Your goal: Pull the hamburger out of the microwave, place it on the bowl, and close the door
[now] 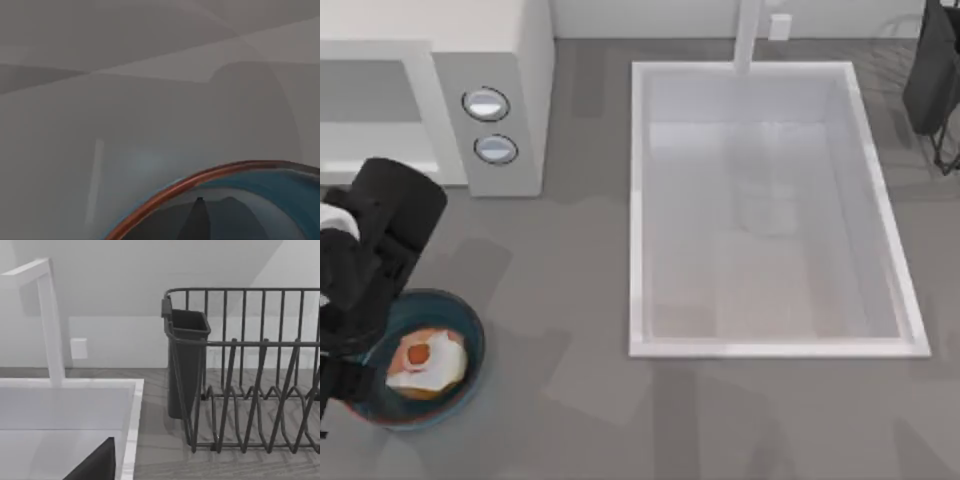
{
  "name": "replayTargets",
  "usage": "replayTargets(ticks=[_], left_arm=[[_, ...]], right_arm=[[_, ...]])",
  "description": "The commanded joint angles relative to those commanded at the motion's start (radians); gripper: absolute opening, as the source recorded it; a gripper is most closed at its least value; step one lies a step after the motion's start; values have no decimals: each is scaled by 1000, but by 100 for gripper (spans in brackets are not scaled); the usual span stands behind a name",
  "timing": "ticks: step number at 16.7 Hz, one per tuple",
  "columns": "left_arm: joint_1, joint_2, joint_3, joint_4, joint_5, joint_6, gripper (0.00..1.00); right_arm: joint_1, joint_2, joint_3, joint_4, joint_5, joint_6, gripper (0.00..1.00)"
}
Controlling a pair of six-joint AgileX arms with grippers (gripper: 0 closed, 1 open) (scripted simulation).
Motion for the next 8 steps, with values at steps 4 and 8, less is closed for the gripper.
replayTargets(ticks=[4, 8], left_arm=[[126, -424, -243, 265, 133, 522, 100], [223, -845, -453, 480, 278, 1043, 100]], right_arm=[[0, 0, 0, 0, 0, 0, 100], [0, 0, 0, 0, 0, 0, 100]])
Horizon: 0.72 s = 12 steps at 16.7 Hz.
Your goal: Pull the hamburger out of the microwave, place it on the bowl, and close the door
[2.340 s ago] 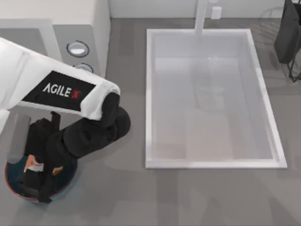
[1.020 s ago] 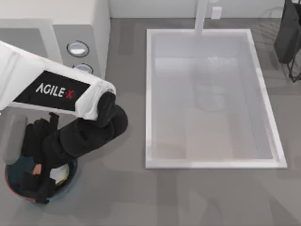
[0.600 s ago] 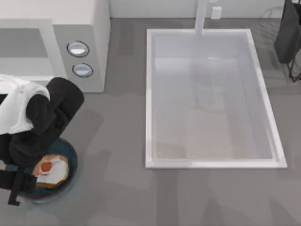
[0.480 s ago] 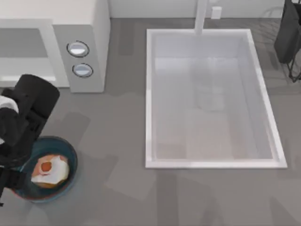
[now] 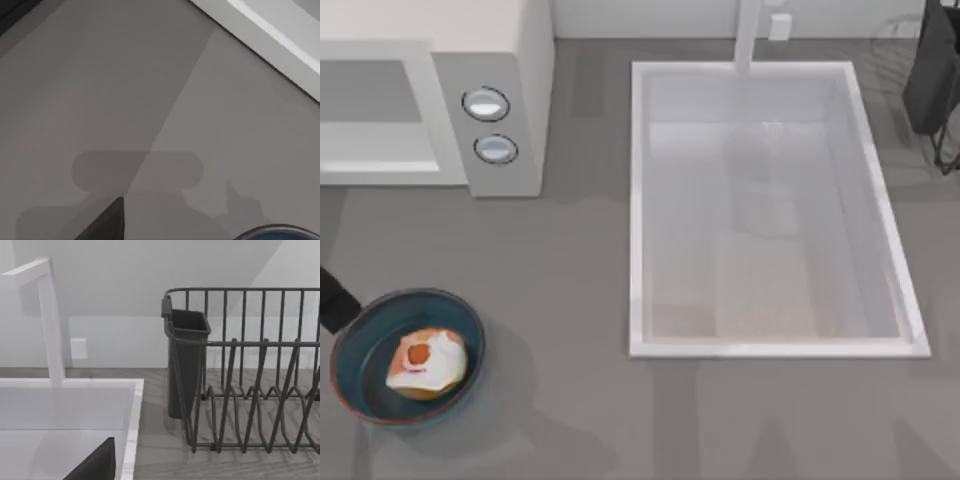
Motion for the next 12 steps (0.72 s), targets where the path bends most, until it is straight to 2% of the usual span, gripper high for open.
replayTargets(ticks=[3, 6, 9, 12], left_arm=[[46, -278, -117, 114, 99, 305, 100], [71, -481, -195, 185, 181, 519, 100], [79, -595, -234, 213, 233, 639, 100], [79, -621, -241, 217, 245, 668, 100]], right_arm=[[0, 0, 0, 0, 0, 0, 100], [0, 0, 0, 0, 0, 0, 100], [0, 0, 0, 0, 0, 0, 100], [0, 0, 0, 0, 0, 0, 100]])
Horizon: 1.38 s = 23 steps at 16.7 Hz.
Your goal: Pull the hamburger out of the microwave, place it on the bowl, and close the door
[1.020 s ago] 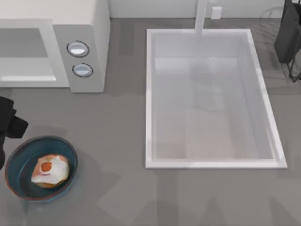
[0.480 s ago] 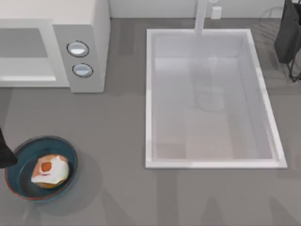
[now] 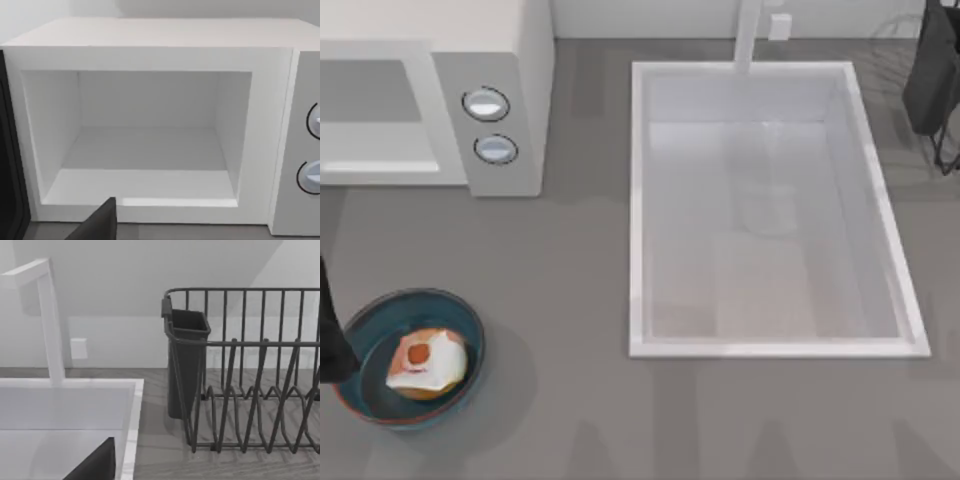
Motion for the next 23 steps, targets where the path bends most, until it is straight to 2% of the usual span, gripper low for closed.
replayTargets(ticks=[3, 16, 23], left_arm=[[0, 0, 0, 0, 0, 0, 100], [0, 0, 0, 0, 0, 0, 2], [0, 0, 0, 0, 0, 0, 0]], right_arm=[[0, 0, 0, 0, 0, 0, 100], [0, 0, 0, 0, 0, 0, 100], [0, 0, 0, 0, 0, 0, 100]])
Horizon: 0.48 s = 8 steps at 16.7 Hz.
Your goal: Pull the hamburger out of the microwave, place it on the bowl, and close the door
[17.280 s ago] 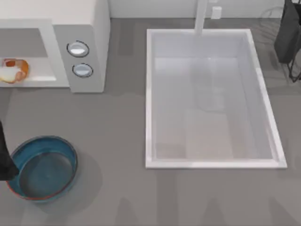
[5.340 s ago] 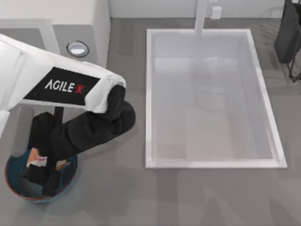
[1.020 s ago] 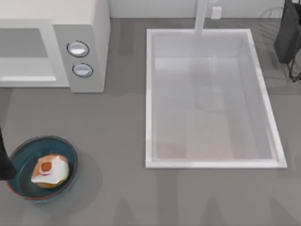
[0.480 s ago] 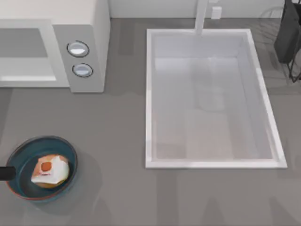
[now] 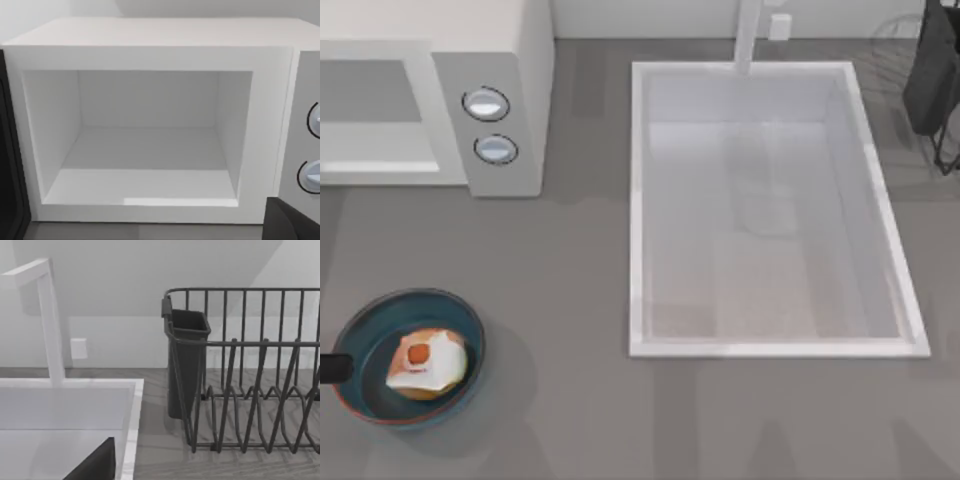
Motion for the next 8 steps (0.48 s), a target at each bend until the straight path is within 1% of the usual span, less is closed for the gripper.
replayTargets(ticks=[4, 8], left_arm=[[14, 17, 3, 17, 14, 0, 0], [95, 154, 20, 134, 96, 2, 0]], right_arm=[[0, 0, 0, 0, 0, 0, 100], [0, 0, 0, 0, 0, 0, 100]])
